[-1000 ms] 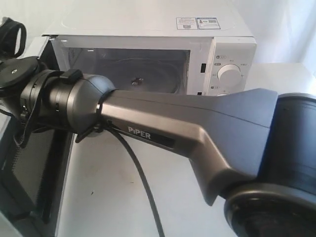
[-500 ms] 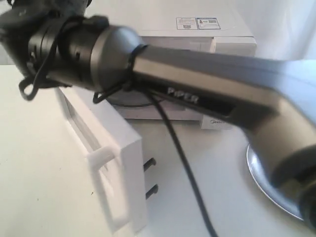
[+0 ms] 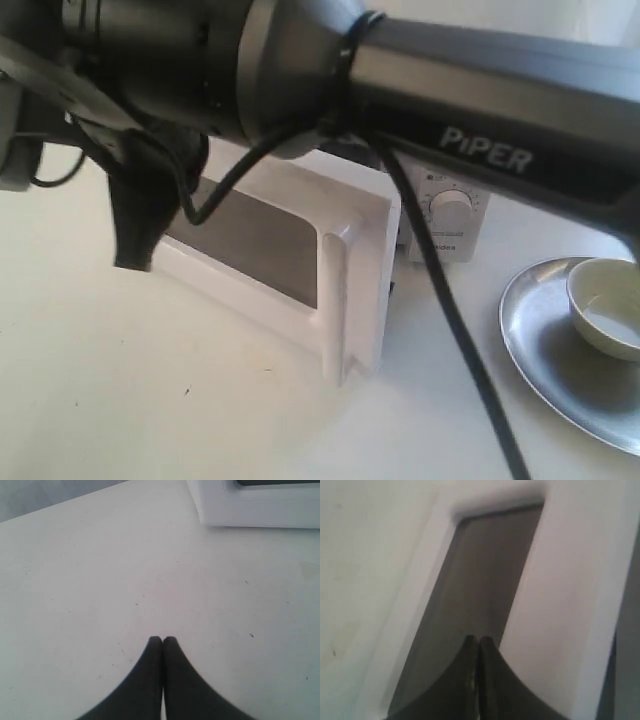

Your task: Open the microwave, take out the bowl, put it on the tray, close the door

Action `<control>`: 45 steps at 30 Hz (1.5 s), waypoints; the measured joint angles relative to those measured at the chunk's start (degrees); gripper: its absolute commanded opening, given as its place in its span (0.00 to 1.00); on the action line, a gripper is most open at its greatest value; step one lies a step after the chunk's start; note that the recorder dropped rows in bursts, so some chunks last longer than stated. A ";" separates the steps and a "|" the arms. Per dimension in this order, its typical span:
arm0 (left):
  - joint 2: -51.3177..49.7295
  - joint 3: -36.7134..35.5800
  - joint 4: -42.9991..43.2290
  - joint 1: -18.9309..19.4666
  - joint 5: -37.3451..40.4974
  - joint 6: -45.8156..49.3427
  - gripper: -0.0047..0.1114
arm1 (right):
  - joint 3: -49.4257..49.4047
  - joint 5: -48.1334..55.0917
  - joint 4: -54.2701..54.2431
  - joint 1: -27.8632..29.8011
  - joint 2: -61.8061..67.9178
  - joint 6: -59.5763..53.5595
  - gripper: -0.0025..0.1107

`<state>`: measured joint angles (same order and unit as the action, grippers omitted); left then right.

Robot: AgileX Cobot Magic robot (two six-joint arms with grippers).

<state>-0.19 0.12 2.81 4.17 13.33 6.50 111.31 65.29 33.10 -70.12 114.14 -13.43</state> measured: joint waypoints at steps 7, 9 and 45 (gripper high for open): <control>0.00 0.00 0.00 0.00 0.00 0.00 0.04 | -3.99 0.43 10.56 7.49 5.96 9.33 0.02; 0.00 0.00 0.00 0.00 0.00 0.00 0.04 | -4.40 0.58 13.65 10.58 7.92 11.21 0.02; 0.00 0.00 0.00 0.00 0.00 0.00 0.04 | -14.38 4.65 -7.84 -0.56 -32.83 32.65 0.02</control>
<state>-0.19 0.12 2.81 4.17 13.33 6.50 96.93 69.94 25.26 -70.68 81.31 19.22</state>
